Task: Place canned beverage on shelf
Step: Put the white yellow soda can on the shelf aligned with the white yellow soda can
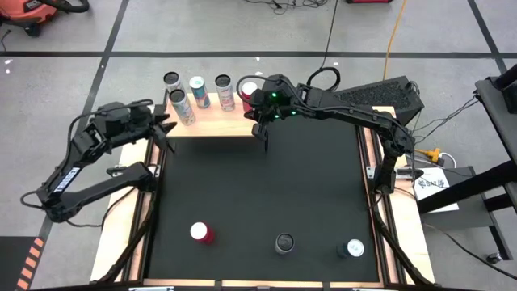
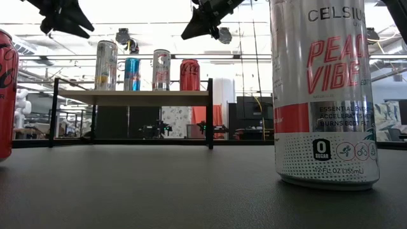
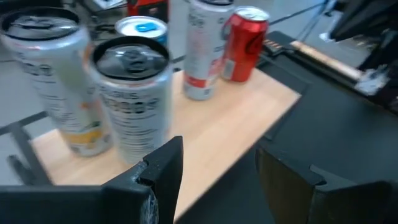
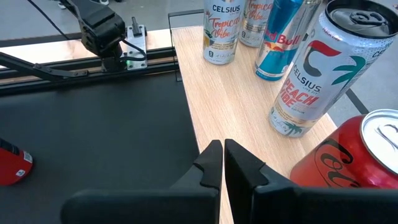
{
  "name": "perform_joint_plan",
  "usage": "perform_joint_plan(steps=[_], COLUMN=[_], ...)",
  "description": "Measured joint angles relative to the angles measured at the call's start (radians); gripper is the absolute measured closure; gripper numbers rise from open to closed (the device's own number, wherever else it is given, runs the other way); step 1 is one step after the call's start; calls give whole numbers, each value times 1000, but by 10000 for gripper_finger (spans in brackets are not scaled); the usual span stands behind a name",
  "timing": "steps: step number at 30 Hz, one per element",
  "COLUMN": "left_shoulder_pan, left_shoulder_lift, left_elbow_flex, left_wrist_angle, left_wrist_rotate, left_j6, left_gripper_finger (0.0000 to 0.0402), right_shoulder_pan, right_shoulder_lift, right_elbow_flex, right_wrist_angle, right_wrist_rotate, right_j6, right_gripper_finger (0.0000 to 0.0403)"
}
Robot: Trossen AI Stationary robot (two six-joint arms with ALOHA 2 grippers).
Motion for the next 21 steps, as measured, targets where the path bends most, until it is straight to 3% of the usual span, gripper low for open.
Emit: perform_joint_plan(steps=[11, 21], left_shoulder_pan=[-107, -232], left_shoulder_lift=[61, 192], left_elbow_flex=[0, 0], left_wrist_angle=[119, 243], left_wrist_rotate=[10, -148], left_j6=[-70, -69], left_gripper_finger=[201, 201], right_shoulder_pan=[0, 0], right_shoulder_lift=[0, 0], right_elbow_flex=[0, 0], right_wrist_angle=[0, 0], right_wrist_rotate=[0, 0], right_j6=[0, 0], right_gripper_finger=[403, 403])
